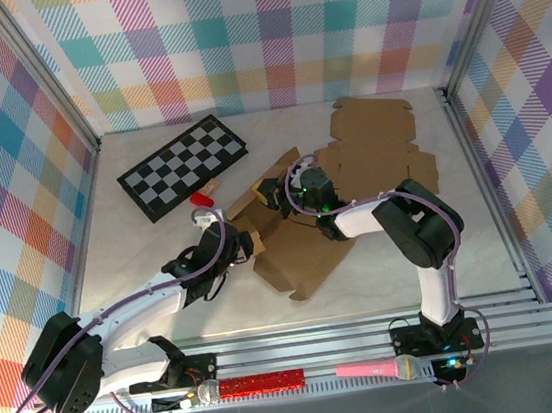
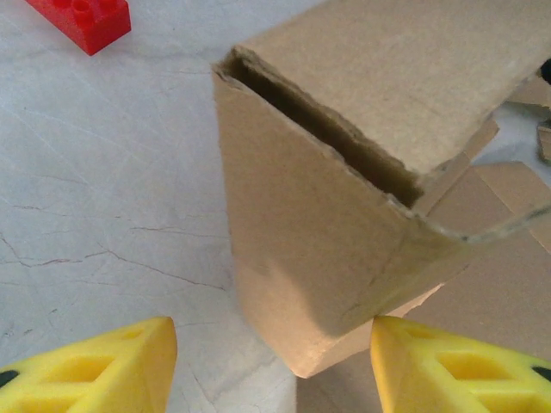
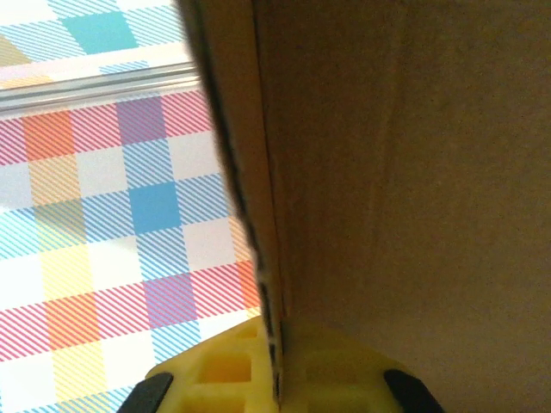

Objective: Fold the paper box

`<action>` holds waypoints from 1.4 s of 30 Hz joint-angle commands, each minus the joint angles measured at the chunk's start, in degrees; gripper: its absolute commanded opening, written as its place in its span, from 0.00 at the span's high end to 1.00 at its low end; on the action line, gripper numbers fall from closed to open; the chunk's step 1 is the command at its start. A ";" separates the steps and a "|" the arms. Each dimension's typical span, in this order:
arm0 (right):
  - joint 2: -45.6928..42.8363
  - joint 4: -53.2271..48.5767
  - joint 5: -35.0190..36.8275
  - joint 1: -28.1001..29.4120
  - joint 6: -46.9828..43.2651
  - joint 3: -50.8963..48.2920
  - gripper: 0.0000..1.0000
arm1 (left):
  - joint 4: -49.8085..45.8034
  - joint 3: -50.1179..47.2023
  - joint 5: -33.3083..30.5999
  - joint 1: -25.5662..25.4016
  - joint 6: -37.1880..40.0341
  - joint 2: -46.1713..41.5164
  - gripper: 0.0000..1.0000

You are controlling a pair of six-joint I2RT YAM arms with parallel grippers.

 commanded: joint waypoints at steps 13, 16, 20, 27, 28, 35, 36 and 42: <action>0.99 5.47 -1.38 1.47 0.24 -2.07 1.00 | -2.34 -1.20 -6.06 -0.51 -0.14 2.47 0.42; 1.71 7.32 -1.68 1.46 0.29 -3.10 1.00 | -1.62 -0.86 -5.98 -0.53 -0.69 4.23 0.43; 2.42 8.15 -2.24 1.80 -0.16 -3.60 1.00 | -1.03 -0.17 -6.79 -0.60 -1.90 6.08 0.45; 3.50 9.06 -2.02 2.79 -0.53 -4.66 1.00 | -1.53 2.28 -8.44 -0.59 -3.25 9.42 0.45; 3.52 9.32 -1.84 2.79 -0.41 -4.78 1.00 | -1.73 2.48 -8.93 -0.59 -3.67 9.64 0.45; 3.08 8.66 -1.77 3.01 -0.28 -4.43 1.00 | -2.80 4.34 -10.81 -0.68 -5.82 11.89 0.54; 3.08 8.64 -1.81 3.14 -0.23 -4.38 1.00 | -3.61 4.95 -11.57 -0.73 -6.39 12.30 0.57; 2.57 6.56 -1.66 3.49 0.68 -3.34 1.00 | -8.06 8.05 -16.78 -1.29 -9.20 13.91 0.85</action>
